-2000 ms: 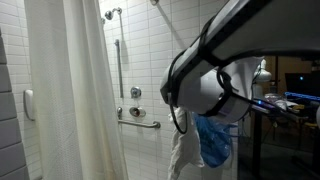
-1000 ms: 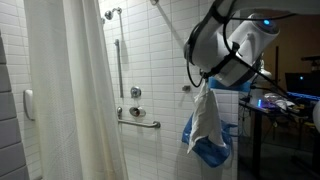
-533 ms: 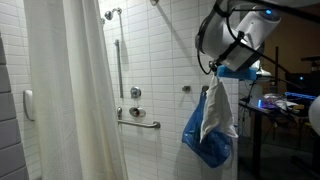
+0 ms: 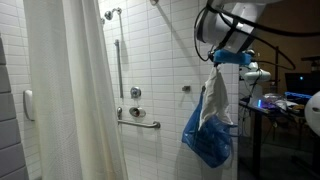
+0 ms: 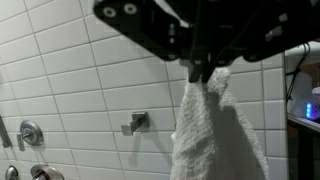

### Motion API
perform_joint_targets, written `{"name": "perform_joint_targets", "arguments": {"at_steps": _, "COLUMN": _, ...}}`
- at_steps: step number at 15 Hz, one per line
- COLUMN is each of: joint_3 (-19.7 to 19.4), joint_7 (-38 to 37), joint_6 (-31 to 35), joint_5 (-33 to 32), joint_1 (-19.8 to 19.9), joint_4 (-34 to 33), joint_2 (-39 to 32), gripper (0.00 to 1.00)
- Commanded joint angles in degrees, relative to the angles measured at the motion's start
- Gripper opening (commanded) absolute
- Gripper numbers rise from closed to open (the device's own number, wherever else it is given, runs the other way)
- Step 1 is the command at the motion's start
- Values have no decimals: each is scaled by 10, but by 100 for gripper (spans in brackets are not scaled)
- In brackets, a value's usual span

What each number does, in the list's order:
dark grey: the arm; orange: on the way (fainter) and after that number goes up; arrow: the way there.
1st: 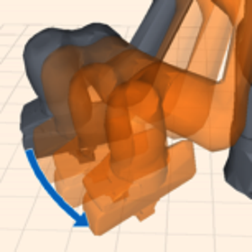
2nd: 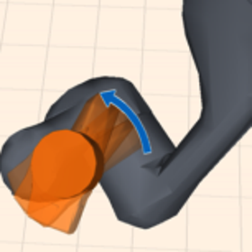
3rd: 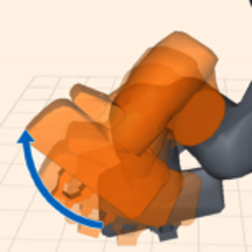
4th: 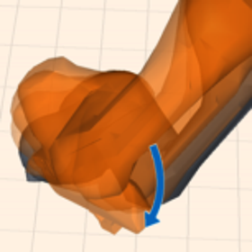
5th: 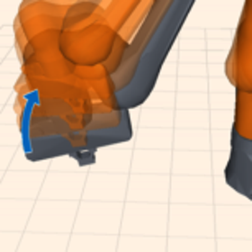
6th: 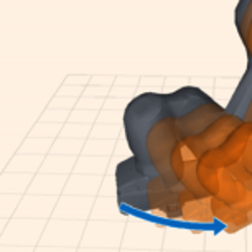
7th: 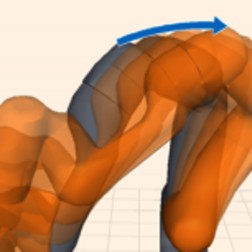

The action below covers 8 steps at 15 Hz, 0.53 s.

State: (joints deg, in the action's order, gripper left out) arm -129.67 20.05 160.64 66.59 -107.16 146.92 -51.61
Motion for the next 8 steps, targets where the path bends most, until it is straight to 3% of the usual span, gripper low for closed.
{"name": "perform_joint_targets", "arguments": {"at_steps": 1, "joint_3": -12, "joint_7": -45, "joint_6": -56, "joint_5": -45, "joint_1": 42, "joint_4": -51, "joint_2": 4, "gripper": 1}}
{"name": "perform_joint_targets", "arguments": {"at_steps": 6, "joint_3": -20, "joint_7": -75, "joint_6": -112, "joint_5": -72, "joint_1": 82, "joint_4": -101, "joint_2": 13, "gripper": 1}}
{"name": "perform_joint_targets", "arguments": {"at_steps": 8, "joint_3": -9, "joint_7": -64, "joint_6": -99, "joint_5": -56, "joint_1": 79, "joint_4": -84, "joint_2": -1, "gripper": 3}}
